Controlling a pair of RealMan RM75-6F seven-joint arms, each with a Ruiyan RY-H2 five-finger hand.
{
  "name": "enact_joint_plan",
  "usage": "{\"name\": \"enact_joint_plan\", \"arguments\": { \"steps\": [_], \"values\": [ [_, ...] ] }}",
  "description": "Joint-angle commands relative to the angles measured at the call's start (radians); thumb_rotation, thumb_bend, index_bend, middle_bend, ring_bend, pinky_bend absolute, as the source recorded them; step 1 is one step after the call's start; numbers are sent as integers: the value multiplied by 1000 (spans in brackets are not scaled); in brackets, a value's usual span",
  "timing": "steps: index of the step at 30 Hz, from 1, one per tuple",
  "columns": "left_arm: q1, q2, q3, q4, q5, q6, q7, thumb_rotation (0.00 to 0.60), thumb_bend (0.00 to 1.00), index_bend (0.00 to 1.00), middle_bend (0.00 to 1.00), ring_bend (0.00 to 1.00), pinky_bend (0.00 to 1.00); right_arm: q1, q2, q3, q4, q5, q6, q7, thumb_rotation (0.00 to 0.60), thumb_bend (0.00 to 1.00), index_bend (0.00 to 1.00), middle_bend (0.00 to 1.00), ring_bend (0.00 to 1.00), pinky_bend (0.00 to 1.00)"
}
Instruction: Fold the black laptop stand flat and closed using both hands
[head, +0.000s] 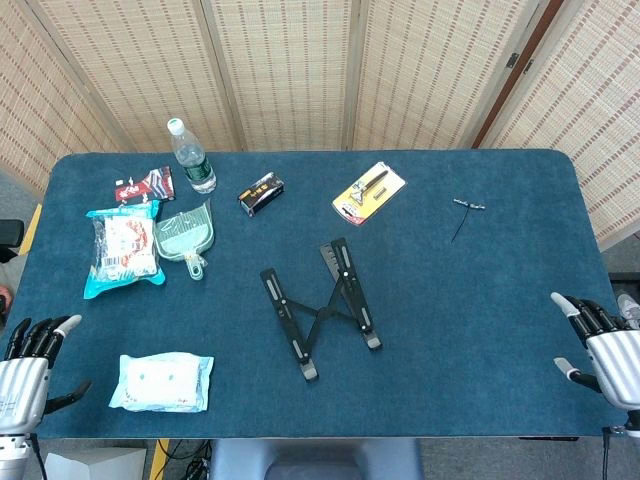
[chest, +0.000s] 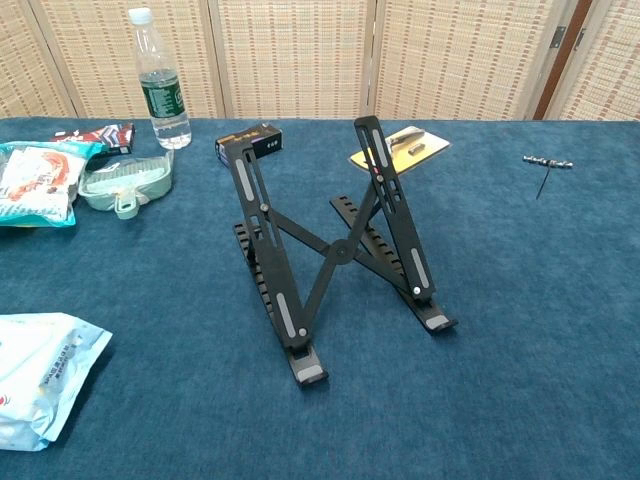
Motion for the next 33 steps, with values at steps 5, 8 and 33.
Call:
{"name": "enact_joint_plan", "arguments": {
  "steps": [5, 8, 33],
  "values": [
    [1, 2, 0, 0, 3, 1, -3, 600, 127, 144, 165, 121, 19, 5, 4, -3, -8, -10, -4, -4, 600, 101, 133, 216, 209, 471],
    [2, 2, 0, 1, 4, 2, -6, 600, 126, 144, 165, 121, 19, 9, 13, -5, -24, -10, -14, -1, 600, 101, 132, 216, 209, 471],
    [7, 7, 7, -5, 18, 2, -16, 600, 127, 146, 165, 121, 19, 379, 143, -5, -265, -21, -541, 665, 600, 111, 0, 0, 0, 238]
  ]
}}
